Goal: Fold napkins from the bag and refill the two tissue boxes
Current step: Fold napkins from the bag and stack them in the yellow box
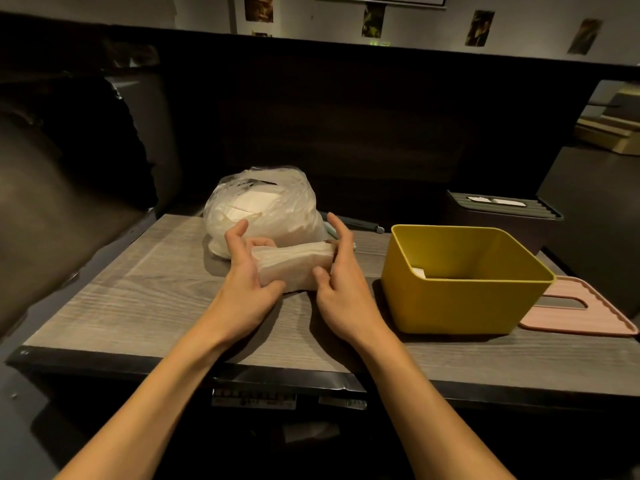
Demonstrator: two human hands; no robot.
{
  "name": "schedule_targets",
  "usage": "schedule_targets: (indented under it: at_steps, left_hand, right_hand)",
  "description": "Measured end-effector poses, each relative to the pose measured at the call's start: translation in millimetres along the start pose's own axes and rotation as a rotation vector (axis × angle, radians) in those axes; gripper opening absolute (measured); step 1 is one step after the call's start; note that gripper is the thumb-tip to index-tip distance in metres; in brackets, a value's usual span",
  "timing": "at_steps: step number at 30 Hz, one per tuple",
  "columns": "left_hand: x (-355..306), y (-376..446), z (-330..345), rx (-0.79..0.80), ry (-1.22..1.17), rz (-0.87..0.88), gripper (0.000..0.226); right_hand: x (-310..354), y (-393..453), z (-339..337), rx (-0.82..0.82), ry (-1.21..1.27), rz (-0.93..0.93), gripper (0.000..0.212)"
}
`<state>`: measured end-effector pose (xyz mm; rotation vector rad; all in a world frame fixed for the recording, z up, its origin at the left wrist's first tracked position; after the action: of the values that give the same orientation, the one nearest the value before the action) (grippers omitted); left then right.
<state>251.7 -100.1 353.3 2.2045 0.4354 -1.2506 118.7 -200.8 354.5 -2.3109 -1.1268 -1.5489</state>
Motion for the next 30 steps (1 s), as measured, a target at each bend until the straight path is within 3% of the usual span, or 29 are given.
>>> schedule_targets:
  at_steps: [6,10,12,17,21,27,30]
  left_hand:
    - [1.4,-0.8,-1.6,-0.070,-0.094,-0.014,0.079]
    - [2.3,-0.2,2.0,0.105,-0.090,-0.032,0.090]
    - [1.7,-0.1,4.2,0.119,-0.071,-0.037,0.087]
    - [6.8,3.9,-0.4,-0.116,-0.114,-0.061,0.077]
    - [5.9,2.2,-1.5,-0.196,-0.169,-0.114,0.079]
    - [4.3,1.2,-1.1,-0.139,-0.128,-0.123,0.085]
    - [5.3,1.7,0.2,-0.030,-0.047,-0.076,0.093]
  right_hand:
    - [-2.0,-0.5,-7.5,-0.065,0.016,0.052,0.062]
    - [-3.2,-0.8,0.0,0.057,-0.047,0.059,0.067]
    - [-3.2,-0.4,1.9,0.081,-0.101,0.049,0.066]
    - [-3.1,0.6,-7.5,-0.112,0.048,0.074,0.043]
    - [-2.2,0.1,-6.2,-0.103,0.048,0.049,0.040]
    - [-3.5,1.4,-5.9,-0.110,0.021,0.029,0.030]
    - [-0.9,0.5,-4.3,-0.010,-0.042,0.018,0.039]
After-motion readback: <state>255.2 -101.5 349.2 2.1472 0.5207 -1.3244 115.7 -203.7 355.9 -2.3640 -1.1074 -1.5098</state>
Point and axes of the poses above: each hand's wrist, its own y-axis towards the middle knuckle, its own z-axis out of the palm, x = y × z, the point moved 1 cm from there along y, towards the middle knuckle
